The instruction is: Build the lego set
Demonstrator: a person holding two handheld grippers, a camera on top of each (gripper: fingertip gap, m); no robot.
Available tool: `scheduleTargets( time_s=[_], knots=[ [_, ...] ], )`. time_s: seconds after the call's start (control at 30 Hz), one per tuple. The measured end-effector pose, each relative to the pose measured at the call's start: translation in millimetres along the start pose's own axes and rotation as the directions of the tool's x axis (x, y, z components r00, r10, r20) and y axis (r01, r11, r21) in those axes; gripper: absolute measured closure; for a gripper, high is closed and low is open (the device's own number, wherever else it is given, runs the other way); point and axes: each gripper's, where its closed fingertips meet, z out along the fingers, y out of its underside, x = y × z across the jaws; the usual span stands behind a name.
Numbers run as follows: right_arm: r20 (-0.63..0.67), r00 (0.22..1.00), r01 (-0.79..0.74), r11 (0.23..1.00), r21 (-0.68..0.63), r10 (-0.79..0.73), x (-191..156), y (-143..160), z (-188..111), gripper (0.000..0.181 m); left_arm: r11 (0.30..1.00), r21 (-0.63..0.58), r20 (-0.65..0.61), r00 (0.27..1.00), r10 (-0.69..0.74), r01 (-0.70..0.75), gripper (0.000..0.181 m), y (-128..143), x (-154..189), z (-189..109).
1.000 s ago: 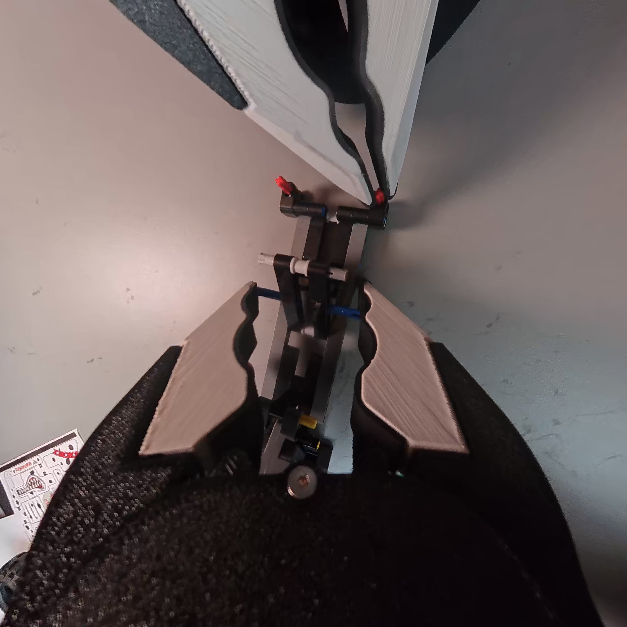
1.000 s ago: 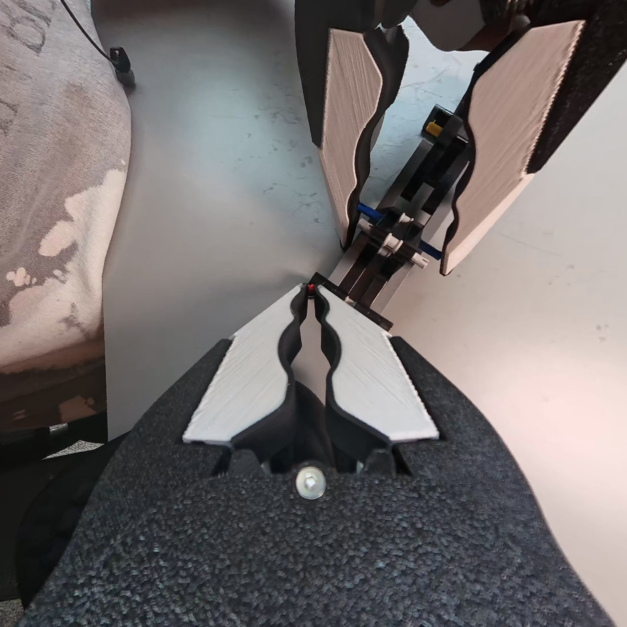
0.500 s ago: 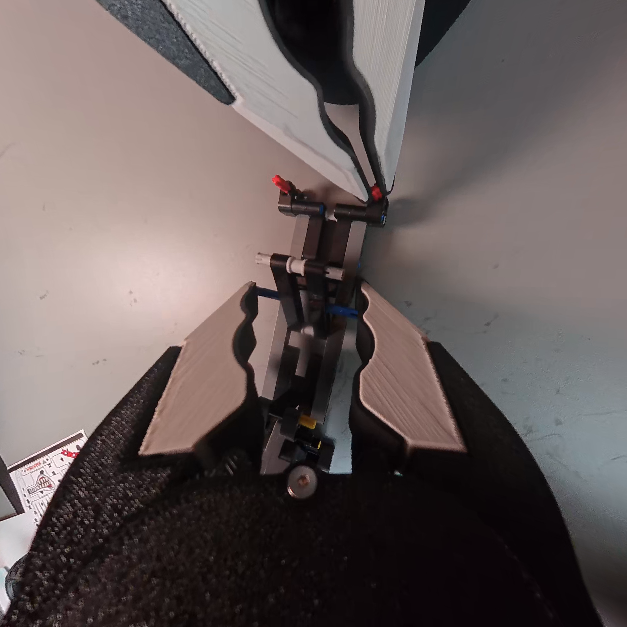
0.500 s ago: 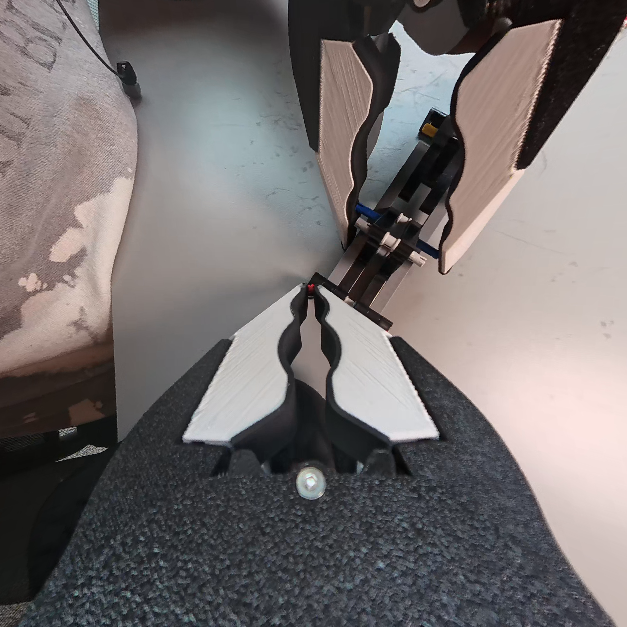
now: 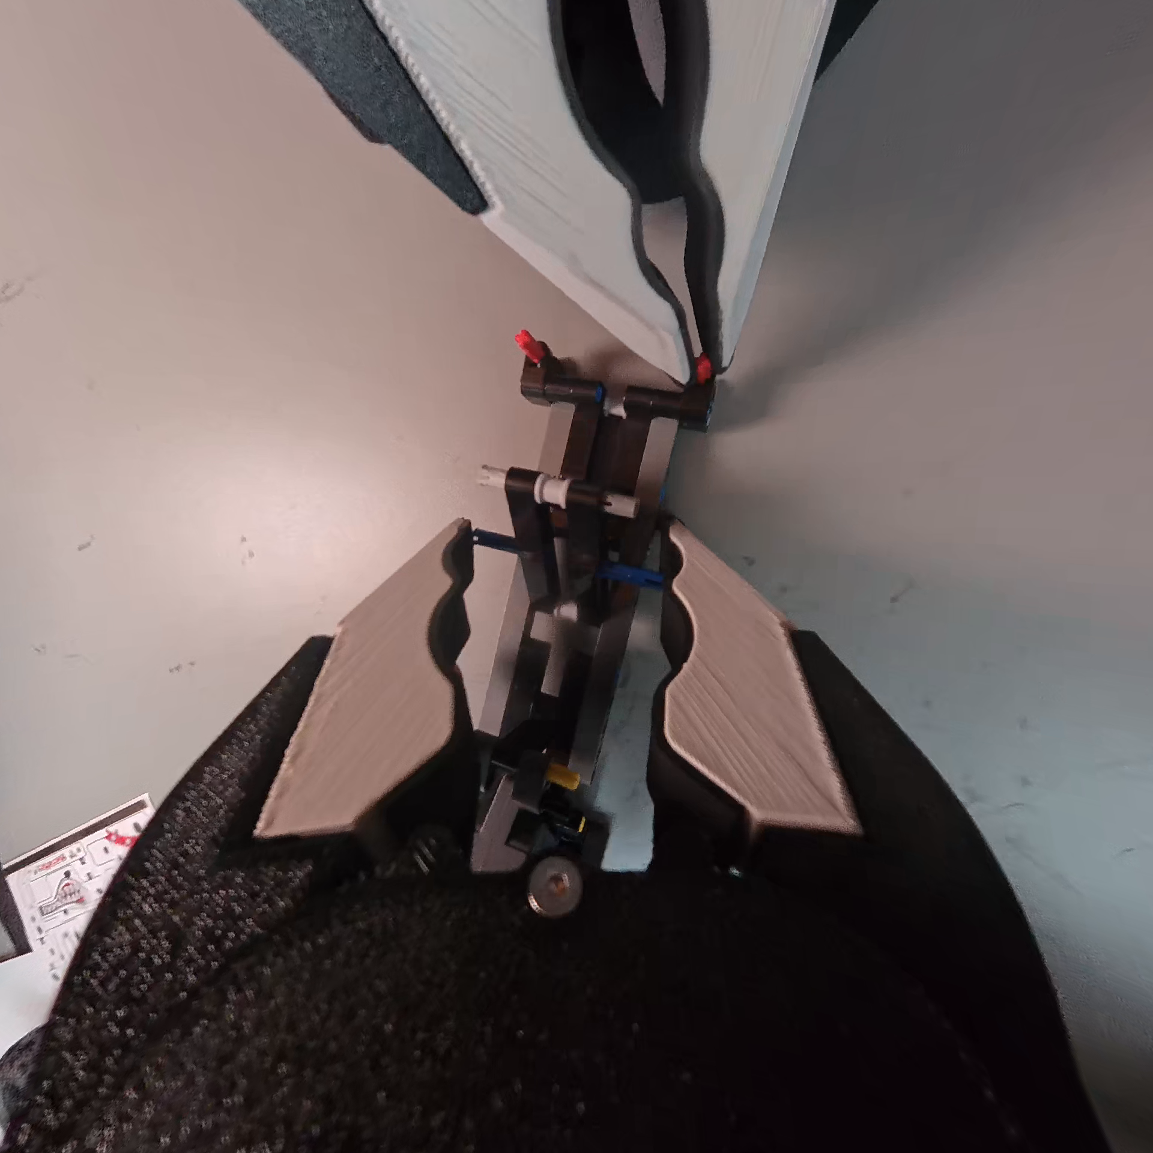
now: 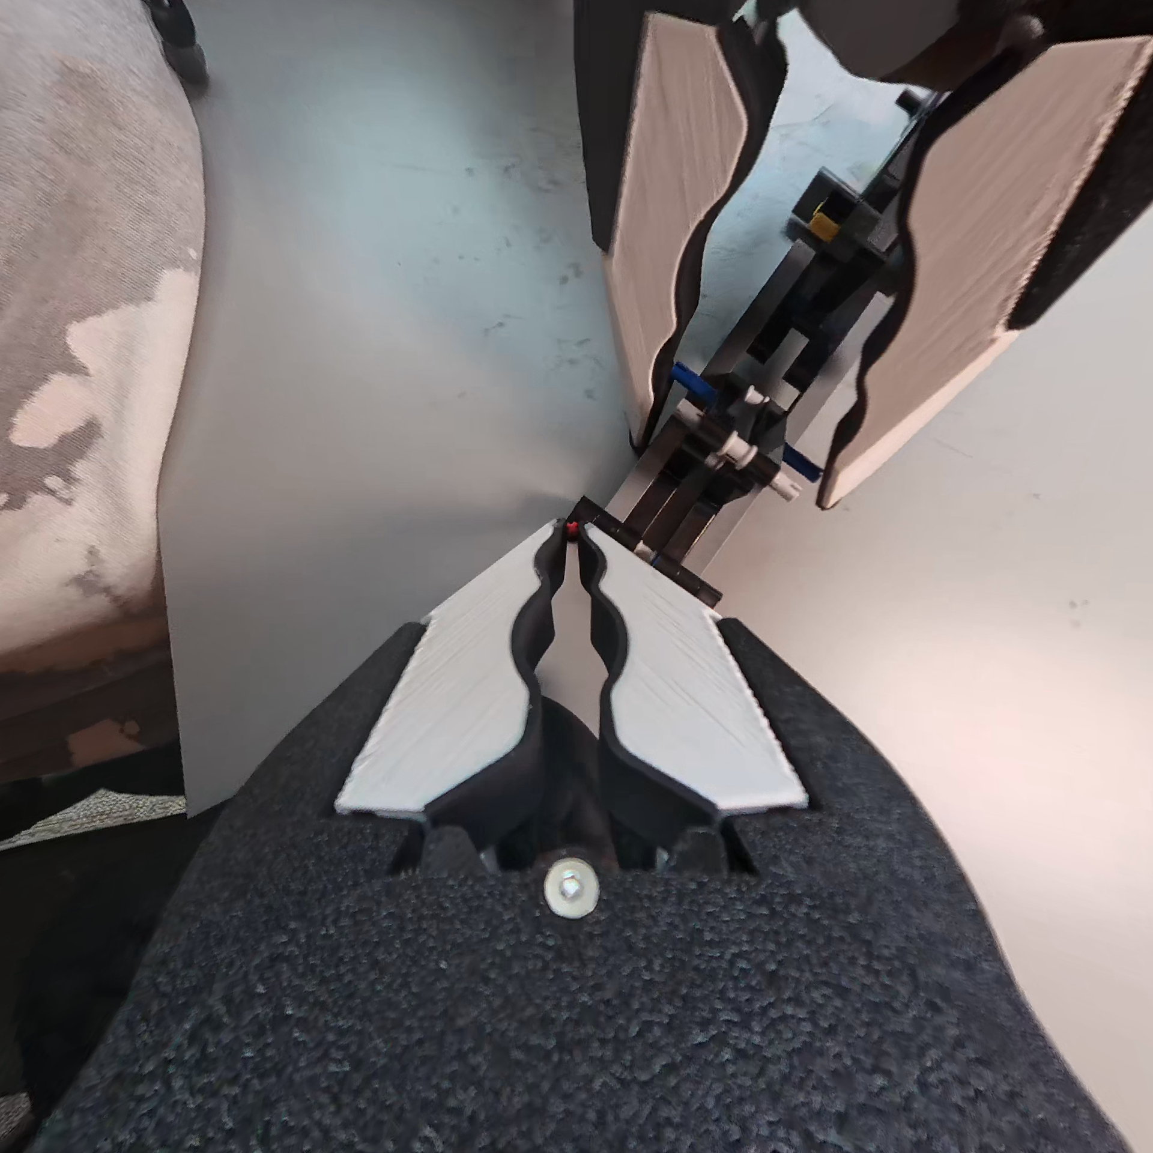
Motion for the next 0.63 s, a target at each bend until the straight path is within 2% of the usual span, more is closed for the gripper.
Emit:
scheduleTargets(
  time_s=[0.2,0.3,0.53,0.63],
  knots=[
    [-0.020,0.999,0.030,0.999,-0.016,-0.031,1,-2,2,0.178,0.994,0.109,-0.062,0.998,-0.024,0.031,0.117,-19,5,-11],
    [-0.029,0.998,0.046,0.999,-0.022,-0.047,1,-3,2,0.178,0.998,0.063,-0.069,0.998,-0.014,0.019,0.115,-17,6,-2],
    [-0.039,0.995,0.088,0.996,-0.021,-0.089,0,-4,3,0.178,0.998,0.032,-0.155,0.987,-0.053,0.059,0.136,-20,14,12],
    [-0.038,0.997,0.072,0.997,-0.002,-0.072,1,-4,3,0.178,0.997,0.022,-0.172,0.982,-0.074,0.079,0.137,-18,16,12]
  ],
)
